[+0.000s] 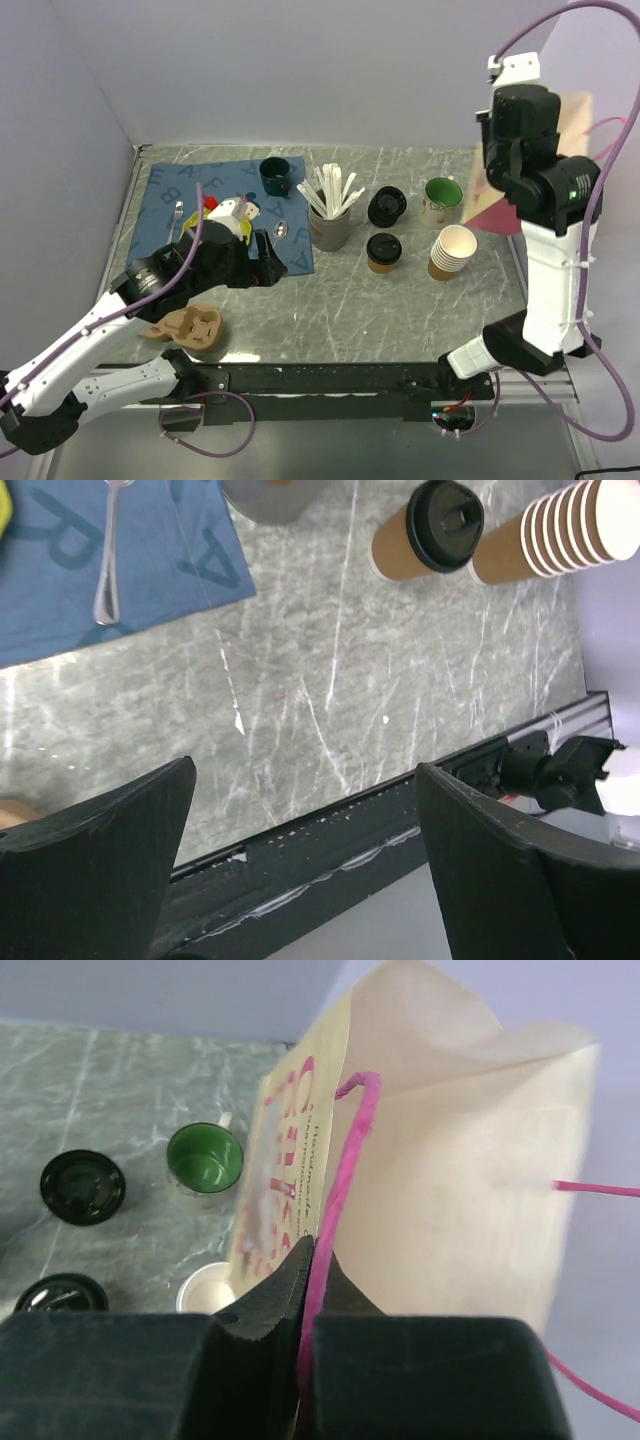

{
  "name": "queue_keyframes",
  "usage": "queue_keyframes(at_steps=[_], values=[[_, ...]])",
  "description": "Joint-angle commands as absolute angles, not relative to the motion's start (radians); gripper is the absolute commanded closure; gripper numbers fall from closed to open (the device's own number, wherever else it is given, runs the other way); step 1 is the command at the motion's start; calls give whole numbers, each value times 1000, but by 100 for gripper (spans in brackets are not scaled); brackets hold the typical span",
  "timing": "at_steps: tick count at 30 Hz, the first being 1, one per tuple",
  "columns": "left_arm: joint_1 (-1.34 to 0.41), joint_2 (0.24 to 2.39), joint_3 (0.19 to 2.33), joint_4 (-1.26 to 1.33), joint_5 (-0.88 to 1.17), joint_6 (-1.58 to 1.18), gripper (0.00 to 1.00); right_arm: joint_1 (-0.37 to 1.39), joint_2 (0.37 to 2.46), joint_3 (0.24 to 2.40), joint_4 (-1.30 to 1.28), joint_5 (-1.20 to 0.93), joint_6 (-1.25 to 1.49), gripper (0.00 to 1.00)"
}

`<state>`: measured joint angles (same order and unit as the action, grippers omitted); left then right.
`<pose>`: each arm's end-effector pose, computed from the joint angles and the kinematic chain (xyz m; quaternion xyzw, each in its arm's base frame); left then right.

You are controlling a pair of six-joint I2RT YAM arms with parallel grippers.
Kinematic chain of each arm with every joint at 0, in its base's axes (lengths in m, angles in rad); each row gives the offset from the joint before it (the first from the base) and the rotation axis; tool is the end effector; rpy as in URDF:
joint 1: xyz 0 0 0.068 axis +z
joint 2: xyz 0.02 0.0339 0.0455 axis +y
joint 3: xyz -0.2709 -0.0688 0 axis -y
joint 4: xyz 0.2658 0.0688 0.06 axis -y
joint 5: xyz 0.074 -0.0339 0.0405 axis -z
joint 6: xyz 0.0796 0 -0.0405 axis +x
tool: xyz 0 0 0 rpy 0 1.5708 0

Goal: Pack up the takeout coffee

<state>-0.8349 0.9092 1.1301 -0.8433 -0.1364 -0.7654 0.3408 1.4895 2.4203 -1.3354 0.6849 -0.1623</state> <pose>0.1584 -0.1587 0.3549 -0.0003 0.8881 -0.2846 0.3608 0.2367 0.0305 0.5791 -0.0166 0.8076 -0.2330 0.5416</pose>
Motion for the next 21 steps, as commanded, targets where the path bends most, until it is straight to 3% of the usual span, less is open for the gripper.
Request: queue_keyframes(at_steps=[1,5,12,16,21], values=[[-833,861,1187,-879,-215,-742,3,493,1385,2385,-1214,781,-313,100],[-833,836,1200,-894,-256,-759,3,655,1329,2304,-1117,753,-426,100],[-833,835,1256,-977,-365,-836,3,908,1218,2090,-1046,520,-514,100],[-833,853,1290,-1034,-422,-890,3,1028,1198,1996,-1109,361,-503,100],[-833,891,1344,-1104,-469,-971,3,1169,1183,1895,-1141,311,-485,100]])
